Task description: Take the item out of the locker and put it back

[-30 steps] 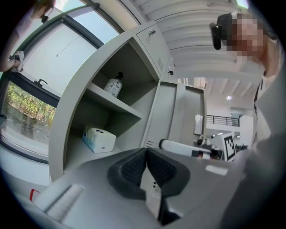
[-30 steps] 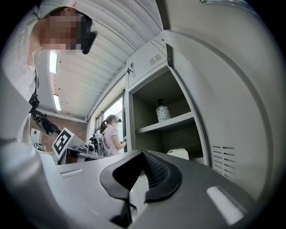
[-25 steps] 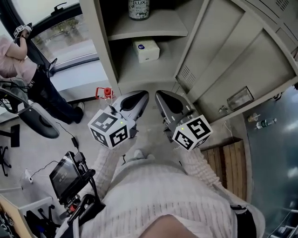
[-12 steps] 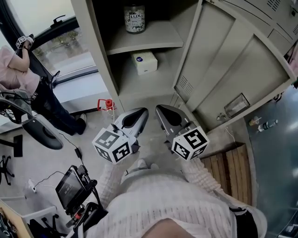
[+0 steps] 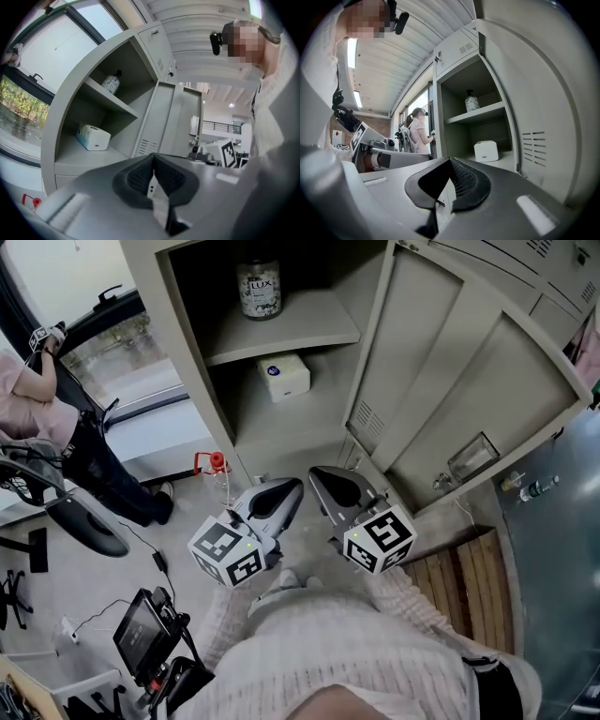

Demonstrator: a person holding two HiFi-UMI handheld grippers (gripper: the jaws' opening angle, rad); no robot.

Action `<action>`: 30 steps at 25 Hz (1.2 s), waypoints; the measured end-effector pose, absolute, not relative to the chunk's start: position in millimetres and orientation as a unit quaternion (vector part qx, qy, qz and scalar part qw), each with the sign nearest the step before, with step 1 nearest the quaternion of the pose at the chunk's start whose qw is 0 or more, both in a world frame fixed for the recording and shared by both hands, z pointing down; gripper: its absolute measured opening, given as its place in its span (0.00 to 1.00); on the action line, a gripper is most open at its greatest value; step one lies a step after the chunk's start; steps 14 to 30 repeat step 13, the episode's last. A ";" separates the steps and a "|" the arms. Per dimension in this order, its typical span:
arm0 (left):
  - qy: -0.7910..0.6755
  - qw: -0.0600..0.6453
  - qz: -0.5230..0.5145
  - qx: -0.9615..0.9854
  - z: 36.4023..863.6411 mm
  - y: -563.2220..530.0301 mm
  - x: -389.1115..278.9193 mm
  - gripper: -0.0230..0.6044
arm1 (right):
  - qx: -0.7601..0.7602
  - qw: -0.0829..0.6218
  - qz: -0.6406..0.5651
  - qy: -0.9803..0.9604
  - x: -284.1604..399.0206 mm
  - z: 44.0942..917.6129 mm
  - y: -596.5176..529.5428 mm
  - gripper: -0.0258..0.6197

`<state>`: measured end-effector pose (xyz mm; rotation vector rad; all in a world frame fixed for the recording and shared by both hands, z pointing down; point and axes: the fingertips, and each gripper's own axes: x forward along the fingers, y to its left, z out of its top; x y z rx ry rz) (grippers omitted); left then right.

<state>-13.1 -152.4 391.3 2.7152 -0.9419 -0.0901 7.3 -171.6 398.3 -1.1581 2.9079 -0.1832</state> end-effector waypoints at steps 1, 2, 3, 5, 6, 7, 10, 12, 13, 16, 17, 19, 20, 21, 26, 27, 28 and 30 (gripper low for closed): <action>-0.326 0.131 -0.029 0.936 391.4 -152.1 -13.6 0.05 | -0.370 0.002 -0.060 0.927 7.9 399.4 -171.4 0.04; -0.327 0.130 -0.028 0.936 391.6 -152.2 -14.7 0.05 | -0.371 0.001 -0.061 0.927 8.3 399.9 -171.4 0.04; -0.328 0.130 -0.028 0.935 391.7 -152.7 -16.1 0.05 | -0.372 0.001 -0.061 0.926 8.0 400.0 -171.8 0.04; -0.328 0.133 -0.031 0.935 391.6 -154.1 -18.6 0.05 | -0.369 -0.001 -0.061 0.927 5.9 399.7 -173.2 0.04; -0.328 0.134 -0.031 0.935 391.6 -154.5 -19.2 0.05 | -0.368 -0.002 -0.058 0.928 4.8 399.2 -173.6 0.04; -0.327 0.134 -0.030 0.935 391.6 -154.6 -19.4 0.05 | -0.368 -0.002 -0.055 0.928 4.3 398.3 -174.0 0.04; -0.327 0.134 -0.027 0.935 392.0 -153.5 -19.1 0.05 | -0.369 0.001 -0.051 0.928 4.8 395.3 -173.8 0.04; -0.325 0.138 -0.027 0.935 392.2 -151.7 -18.1 0.05 | -0.367 0.001 -0.053 0.929 4.4 394.7 -172.2 0.04; -0.324 0.139 -0.027 0.935 392.4 -150.7 -17.5 0.05 | -0.365 0.001 -0.054 0.929 4.0 394.5 -171.2 0.04; -0.324 0.139 -0.027 0.935 392.4 -150.7 -17.5 0.05 | -0.365 0.001 -0.054 0.929 4.0 394.5 -171.2 0.04; -0.324 0.139 -0.027 0.935 392.4 -150.7 -17.5 0.05 | -0.365 0.001 -0.054 0.929 4.0 394.5 -171.2 0.04; -0.324 0.139 -0.027 0.935 392.4 -150.7 -17.5 0.05 | -0.365 0.001 -0.054 0.929 4.0 394.5 -171.2 0.04; -0.324 0.139 -0.027 0.935 392.4 -150.7 -17.5 0.05 | -0.365 0.001 -0.054 0.929 4.0 394.5 -171.2 0.04; -0.324 0.139 -0.027 0.935 392.4 -150.7 -17.5 0.05 | -0.365 0.001 -0.054 0.929 4.0 394.5 -171.2 0.04; -0.324 0.139 -0.027 0.935 392.4 -150.7 -17.5 0.05 | -0.365 0.001 -0.054 0.929 4.0 394.5 -171.2 0.04; -0.324 0.139 -0.027 0.935 392.4 -150.7 -17.5 0.05 | -0.365 0.001 -0.054 0.929 4.0 394.5 -171.2 0.04; -0.324 0.139 -0.027 0.935 392.4 -150.7 -17.5 0.05 | -0.365 0.001 -0.054 0.929 4.0 394.5 -171.2 0.04; -0.324 0.139 -0.027 0.935 392.4 -150.7 -17.5 0.05 | -0.365 0.001 -0.054 0.929 4.0 394.5 -171.2 0.04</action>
